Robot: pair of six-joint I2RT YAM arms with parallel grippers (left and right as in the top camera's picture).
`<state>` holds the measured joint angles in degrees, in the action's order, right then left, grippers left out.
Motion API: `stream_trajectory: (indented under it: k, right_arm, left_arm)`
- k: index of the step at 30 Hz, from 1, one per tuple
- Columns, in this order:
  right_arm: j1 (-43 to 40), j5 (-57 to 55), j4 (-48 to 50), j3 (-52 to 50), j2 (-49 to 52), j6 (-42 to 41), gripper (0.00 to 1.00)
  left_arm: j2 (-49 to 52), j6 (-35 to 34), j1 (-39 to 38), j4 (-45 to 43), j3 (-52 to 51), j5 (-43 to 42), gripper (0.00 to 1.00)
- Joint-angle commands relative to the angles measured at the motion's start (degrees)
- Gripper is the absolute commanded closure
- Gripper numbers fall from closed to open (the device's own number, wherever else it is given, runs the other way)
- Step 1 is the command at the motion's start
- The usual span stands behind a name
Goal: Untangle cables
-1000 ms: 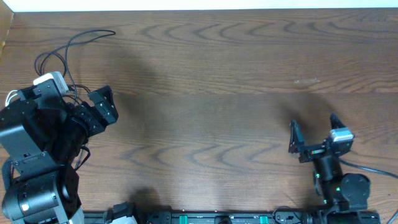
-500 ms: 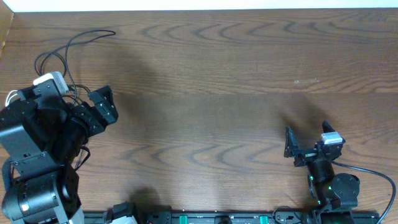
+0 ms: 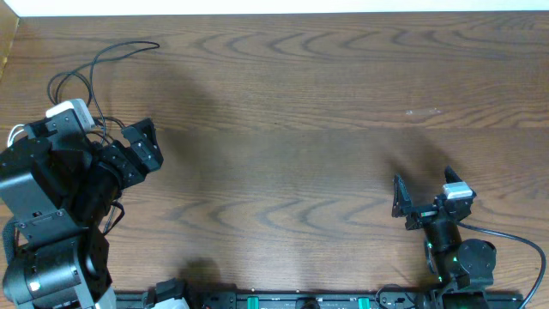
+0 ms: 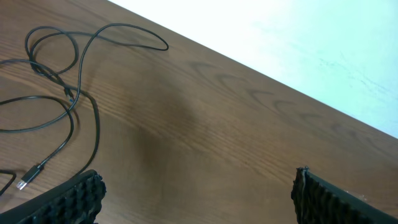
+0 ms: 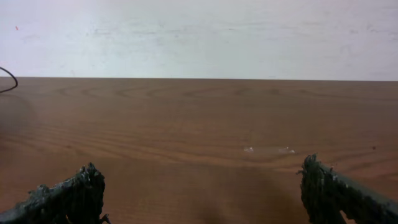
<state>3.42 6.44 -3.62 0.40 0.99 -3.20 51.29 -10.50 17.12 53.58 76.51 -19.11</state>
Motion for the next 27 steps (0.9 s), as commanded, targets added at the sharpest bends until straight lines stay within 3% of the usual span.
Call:
stream_trajectory:
  k: [1,6,11,18,21,27]
  right_arm:
    - [-0.7,-0.3,-0.3,-0.1,-0.5,0.7,0.01]
    - [-0.7,-0.3,-0.3,-0.1,-0.5,0.7,0.01]
    - [-0.7,-0.3,-0.3,-0.1,-0.5,0.7,0.01]
    - [-0.7,-0.3,-0.3,-0.1,-0.5,0.7,0.01]
    - [-0.7,-0.3,-0.3,-0.1,-0.5,0.7,0.01]
    - [-0.7,-0.3,-0.3,-0.1,-0.5,0.7,0.01]
  left_arm:
    - [-0.1,0.2,-0.2,0.0,0.2,0.3,0.03]
    - [-0.3,0.3,-0.8,0.3,0.2,1.3,0.02]
    - [-2.4,0.4,-5.0,-2.9,-3.3,8.7,0.02]
    - [-14.3,7.2,-14.4,-25.7,-24.2,17.3,0.02]
    - [-20.5,10.2,-15.6,-37.1,-35.3,17.2,0.02]
    - [-31.6,11.0,-15.6,-49.3,-53.7,17.4,0.02]
